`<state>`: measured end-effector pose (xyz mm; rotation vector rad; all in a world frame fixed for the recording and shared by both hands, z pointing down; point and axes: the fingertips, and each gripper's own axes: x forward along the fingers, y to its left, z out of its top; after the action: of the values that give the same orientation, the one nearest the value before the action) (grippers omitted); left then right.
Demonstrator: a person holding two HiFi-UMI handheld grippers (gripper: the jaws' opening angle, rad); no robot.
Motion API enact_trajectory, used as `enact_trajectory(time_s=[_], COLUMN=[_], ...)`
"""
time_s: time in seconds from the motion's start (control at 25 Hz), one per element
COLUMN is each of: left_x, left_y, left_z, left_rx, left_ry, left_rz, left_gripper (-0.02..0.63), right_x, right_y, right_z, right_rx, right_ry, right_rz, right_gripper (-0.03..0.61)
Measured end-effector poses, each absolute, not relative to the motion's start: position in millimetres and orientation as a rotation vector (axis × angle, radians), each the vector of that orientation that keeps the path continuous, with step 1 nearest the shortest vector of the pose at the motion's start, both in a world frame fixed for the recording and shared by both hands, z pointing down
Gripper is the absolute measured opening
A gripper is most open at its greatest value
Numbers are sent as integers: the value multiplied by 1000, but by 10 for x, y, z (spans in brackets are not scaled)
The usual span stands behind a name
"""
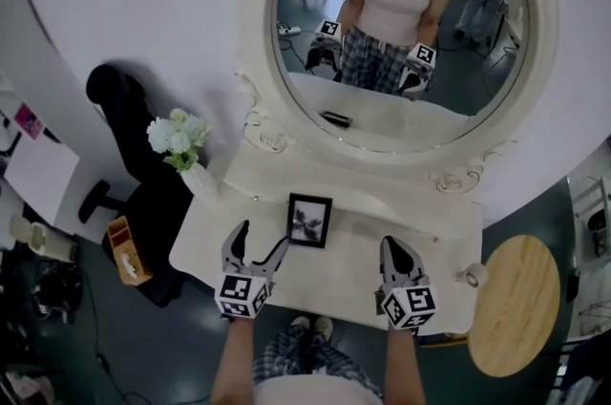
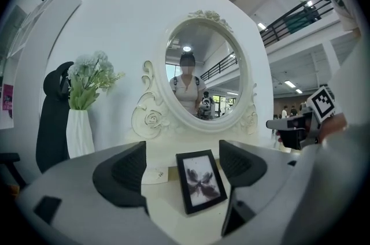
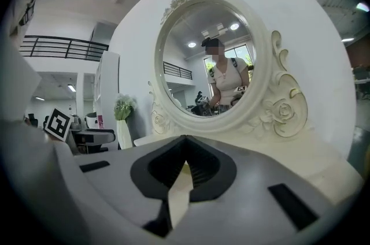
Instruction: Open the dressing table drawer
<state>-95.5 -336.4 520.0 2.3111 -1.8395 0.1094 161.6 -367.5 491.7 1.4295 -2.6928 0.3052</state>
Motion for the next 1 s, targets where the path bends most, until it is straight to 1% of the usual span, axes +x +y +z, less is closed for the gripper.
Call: enact_trajectory(time_s=[0.32, 0.68, 0.84, 1.0], left_x=[-1346, -1813, -1894, -1893], left_y=[-3526, -3756, -3903, -4067], left_z=[5374, 5778, 6009, 6318], left_rx=[2208, 2082, 2052, 2009], left_ry=[-1924, -1952, -1928, -1876], left_rz=[100, 132, 181, 286], left_gripper=[380, 380, 379, 377], right_x=[841, -191, -503, -654], right_y=[-3889, -3960, -3964, -3977], right_z=[4987, 5387, 5620, 5771], right_rx=[1234, 1006, 946, 924], right_ry=[-2781, -2784, -2749, -2722], right_rz=[324, 370, 396, 396], right_gripper=[15, 15, 15, 15])
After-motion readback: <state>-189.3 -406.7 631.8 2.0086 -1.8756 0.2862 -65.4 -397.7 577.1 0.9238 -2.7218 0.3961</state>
